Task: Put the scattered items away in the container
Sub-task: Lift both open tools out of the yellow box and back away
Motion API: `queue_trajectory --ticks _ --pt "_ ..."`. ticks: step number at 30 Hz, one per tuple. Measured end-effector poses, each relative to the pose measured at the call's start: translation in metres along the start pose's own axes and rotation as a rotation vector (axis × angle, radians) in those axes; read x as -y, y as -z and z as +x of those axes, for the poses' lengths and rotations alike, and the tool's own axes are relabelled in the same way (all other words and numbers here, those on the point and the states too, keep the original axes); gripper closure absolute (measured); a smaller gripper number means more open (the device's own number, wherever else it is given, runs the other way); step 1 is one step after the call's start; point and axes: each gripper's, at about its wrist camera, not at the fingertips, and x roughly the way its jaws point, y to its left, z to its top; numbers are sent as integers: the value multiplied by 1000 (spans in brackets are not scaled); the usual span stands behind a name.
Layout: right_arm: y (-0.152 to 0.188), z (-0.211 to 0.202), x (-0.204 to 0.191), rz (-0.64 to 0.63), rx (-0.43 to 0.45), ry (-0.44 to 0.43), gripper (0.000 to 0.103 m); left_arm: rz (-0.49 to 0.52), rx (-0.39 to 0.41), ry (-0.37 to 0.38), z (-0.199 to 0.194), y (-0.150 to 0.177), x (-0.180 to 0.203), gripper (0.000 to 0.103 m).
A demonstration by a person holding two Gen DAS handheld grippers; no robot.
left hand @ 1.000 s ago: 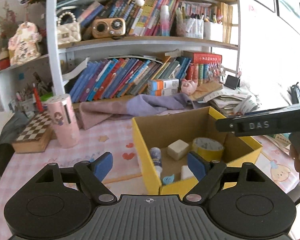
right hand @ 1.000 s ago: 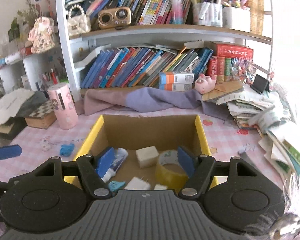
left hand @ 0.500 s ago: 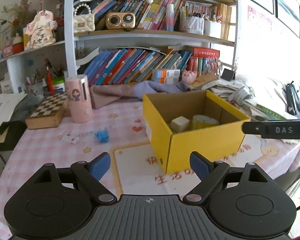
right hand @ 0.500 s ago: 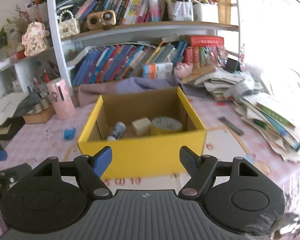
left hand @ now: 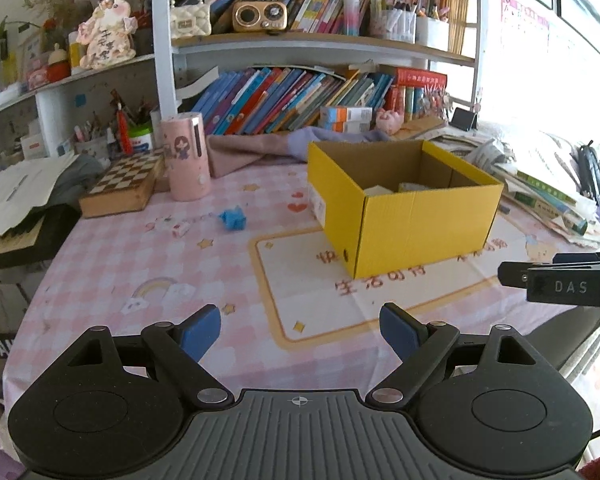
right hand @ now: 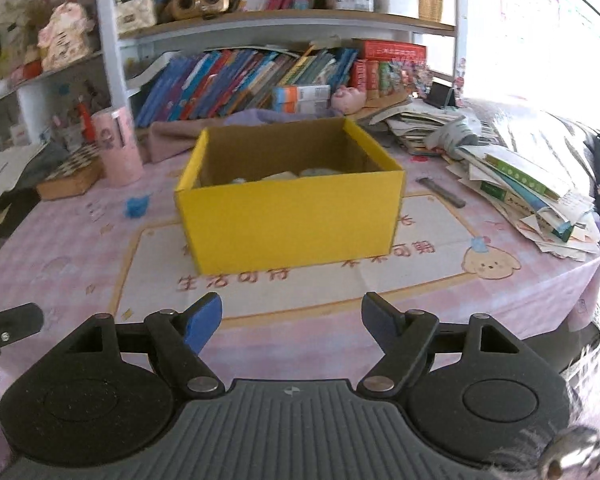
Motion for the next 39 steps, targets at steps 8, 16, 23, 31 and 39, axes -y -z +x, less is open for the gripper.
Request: queue_trajectory --ticks 8,16,23,31,39 --pt "15 -7 -31 -83 -32 -73 22 -24 -37 5 -6 15 -11 13" --pt "17 -7 -46 -110 -50 -94 22 -47 -44 -3 -9 20 -22 13" --pt "17 -5 -58 -154 -68 -125 22 -60 -38 -13 -11 21 -30 13" --pt "14 -4 -75 -185 -71 -160 22 -82 -34 -33 -13 22 -44 13" --pt "7 3 -95 -226 -58 -205 22 -94 -21 -66 -15 20 -58 13"
